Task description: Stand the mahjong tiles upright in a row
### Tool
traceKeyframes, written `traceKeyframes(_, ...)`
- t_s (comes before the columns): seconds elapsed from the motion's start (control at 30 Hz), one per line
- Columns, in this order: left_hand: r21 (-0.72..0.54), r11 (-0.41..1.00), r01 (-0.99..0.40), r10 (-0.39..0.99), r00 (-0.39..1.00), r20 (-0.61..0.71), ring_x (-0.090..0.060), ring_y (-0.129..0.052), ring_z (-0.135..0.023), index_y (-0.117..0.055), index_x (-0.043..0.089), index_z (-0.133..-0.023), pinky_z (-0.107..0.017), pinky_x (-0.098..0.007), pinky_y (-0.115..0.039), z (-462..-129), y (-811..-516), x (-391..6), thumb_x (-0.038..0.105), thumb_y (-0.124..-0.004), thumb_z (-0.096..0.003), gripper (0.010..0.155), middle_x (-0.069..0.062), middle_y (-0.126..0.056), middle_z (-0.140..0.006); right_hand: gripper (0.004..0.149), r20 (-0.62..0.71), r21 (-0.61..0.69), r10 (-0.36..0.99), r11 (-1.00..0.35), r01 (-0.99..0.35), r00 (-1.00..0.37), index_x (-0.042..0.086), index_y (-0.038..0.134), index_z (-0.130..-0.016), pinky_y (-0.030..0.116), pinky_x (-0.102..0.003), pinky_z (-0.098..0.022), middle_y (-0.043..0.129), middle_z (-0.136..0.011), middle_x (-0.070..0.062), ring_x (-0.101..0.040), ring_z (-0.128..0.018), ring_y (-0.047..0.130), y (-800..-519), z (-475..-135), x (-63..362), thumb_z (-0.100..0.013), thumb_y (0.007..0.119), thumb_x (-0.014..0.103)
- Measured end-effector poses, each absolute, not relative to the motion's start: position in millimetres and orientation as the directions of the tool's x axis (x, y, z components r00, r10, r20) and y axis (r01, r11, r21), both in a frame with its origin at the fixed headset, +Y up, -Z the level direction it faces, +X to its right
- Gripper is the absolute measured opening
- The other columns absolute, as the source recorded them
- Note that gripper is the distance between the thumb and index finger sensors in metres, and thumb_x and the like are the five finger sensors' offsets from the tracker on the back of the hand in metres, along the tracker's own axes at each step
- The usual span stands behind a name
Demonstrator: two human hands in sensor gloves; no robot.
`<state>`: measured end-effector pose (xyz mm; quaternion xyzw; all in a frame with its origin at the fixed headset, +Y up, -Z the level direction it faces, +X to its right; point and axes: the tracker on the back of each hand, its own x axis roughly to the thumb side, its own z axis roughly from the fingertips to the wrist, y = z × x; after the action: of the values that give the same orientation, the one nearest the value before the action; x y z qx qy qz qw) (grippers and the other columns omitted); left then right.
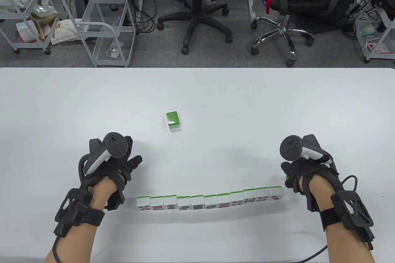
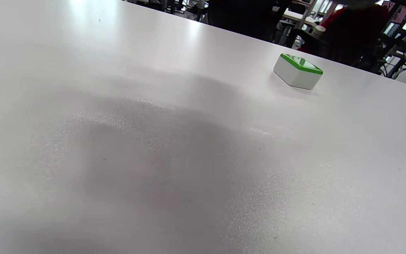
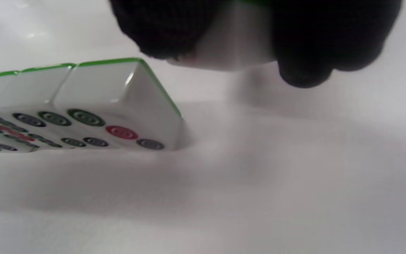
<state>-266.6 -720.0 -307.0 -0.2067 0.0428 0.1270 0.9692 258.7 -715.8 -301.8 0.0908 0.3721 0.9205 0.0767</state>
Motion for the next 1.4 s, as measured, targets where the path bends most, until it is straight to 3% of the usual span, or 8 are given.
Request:
traceKeyframes(0.33, -0.396, 0.882, -0.255, 0.215, 0.966, -0.143, -0.039, -0.035, -0.109, -0.030, 0.032, -0.100, -0.076, -0.059, -0.044, -306, -722, -267, 0.065, -0.057, -0.0274, 0.085, -0.002, -0.024, -0.113, 0.071, 0.095, 0.727, 0.297, -0.673, -0.138, -0.950, 0.002, 0.061, -0.091, 0.087, -0.052, -0.043, 0.065, -0.094, -0.031, -0.051, -0.063, 0.096, -732, -292, 267, -0.028, 0.083, 0.023)
traceKeyframes(0.5, -0.403, 0.877, -0.260, 0.219, 0.965, -0.146, -0.039, -0.035, -0.109, -0.030, 0.032, -0.100, -0.076, -0.059, -0.044, -306, -722, -267, 0.065, -0.057, -0.0274, 0.084, -0.002, -0.024, -0.113, 0.060, 0.035, 0.704, 0.449, -0.645, -0.297, -0.893, 0.010, 0.075, -0.086, 0.093, -0.049, -0.038, 0.078, -0.089, -0.021, -0.049, -0.057, 0.103, -733, -297, 282, -0.029, 0.085, 0.025)
traceKeyframes(0.7, -0.403, 0.872, -0.278, 0.235, 0.960, -0.154, -0.039, -0.035, -0.109, -0.030, 0.033, -0.100, -0.076, -0.059, -0.044, -306, -722, -269, 0.065, -0.057, -0.0275, 0.084, -0.002, -0.024, -0.113, 0.054, -0.007, 0.672, 0.539, -0.621, -0.403, -0.842, 0.018, 0.088, -0.077, 0.095, -0.044, -0.032, 0.095, -0.080, -0.009, -0.042, -0.048, 0.109, -740, -307, 297, -0.025, 0.090, 0.030)
traceKeyframes(0.97, -0.403, 0.874, -0.273, 0.230, 0.961, -0.154, -0.039, -0.035, -0.109, -0.030, 0.033, -0.100, -0.076, -0.059, -0.044, -306, -722, -269, 0.066, -0.057, -0.0275, 0.084, -0.002, -0.024, -0.113, 0.052, -0.029, 0.672, 0.559, -0.603, -0.430, -0.829, 0.020, 0.090, -0.076, 0.092, -0.044, -0.032, 0.100, -0.078, -0.004, -0.039, -0.051, 0.107, -741, -308, 303, -0.026, 0.094, 0.034)
traceKeyframes(1.1, -0.402, 0.873, -0.276, 0.232, 0.960, -0.156, -0.039, -0.035, -0.109, -0.030, 0.034, -0.100, -0.075, -0.059, -0.044, -306, -722, -270, 0.065, -0.057, -0.0276, 0.084, -0.002, -0.024, -0.113, 0.065, -0.006, 0.610, 0.536, -0.667, -0.428, -0.844, 0.015, 0.081, -0.083, 0.086, -0.048, -0.034, 0.092, -0.086, -0.013, -0.045, -0.061, 0.098, -718, -307, 299, -0.026, 0.092, 0.043)
traceKeyframes(1.2, -0.394, 0.877, -0.274, 0.232, 0.961, -0.153, -0.039, -0.036, -0.109, -0.030, 0.034, -0.100, -0.076, -0.059, -0.044, -306, -720, -269, 0.065, -0.058, -0.0279, 0.084, -0.002, -0.024, -0.113, 0.067, 0.052, 0.433, 0.475, -0.803, -0.408, -0.879, 0.011, 0.073, -0.089, 0.080, -0.055, -0.041, 0.081, -0.093, -0.021, -0.052, -0.070, 0.088, -688, -309, 279, -0.032, 0.081, 0.045)
traceKeyframes(1.3, -0.394, 0.879, -0.269, 0.229, 0.962, -0.146, -0.038, -0.036, -0.109, -0.031, 0.034, -0.100, -0.076, -0.059, -0.044, -306, -721, -268, 0.066, -0.059, -0.0279, 0.084, -0.001, -0.025, -0.113, 0.075, 0.107, 0.329, 0.369, -0.889, -0.317, -0.923, 0.012, 0.055, -0.097, 0.062, -0.066, -0.055, 0.056, -0.104, -0.024, -0.059, -0.088, 0.057, -668, -313, 249, -0.033, 0.073, 0.048)
traceKeyframes(1.4, -0.397, 0.879, -0.263, 0.224, 0.964, -0.142, -0.038, -0.036, -0.109, -0.031, 0.035, -0.100, -0.076, -0.059, -0.044, -306, -722, -267, 0.066, -0.060, -0.0280, 0.084, -0.001, -0.026, -0.113, 0.079, 0.132, 0.222, 0.291, -0.940, -0.258, -0.947, 0.013, 0.048, -0.098, 0.049, -0.071, -0.060, 0.043, -0.107, -0.024, -0.061, -0.092, 0.037, -657, -325, 221, -0.033, 0.071, 0.052)
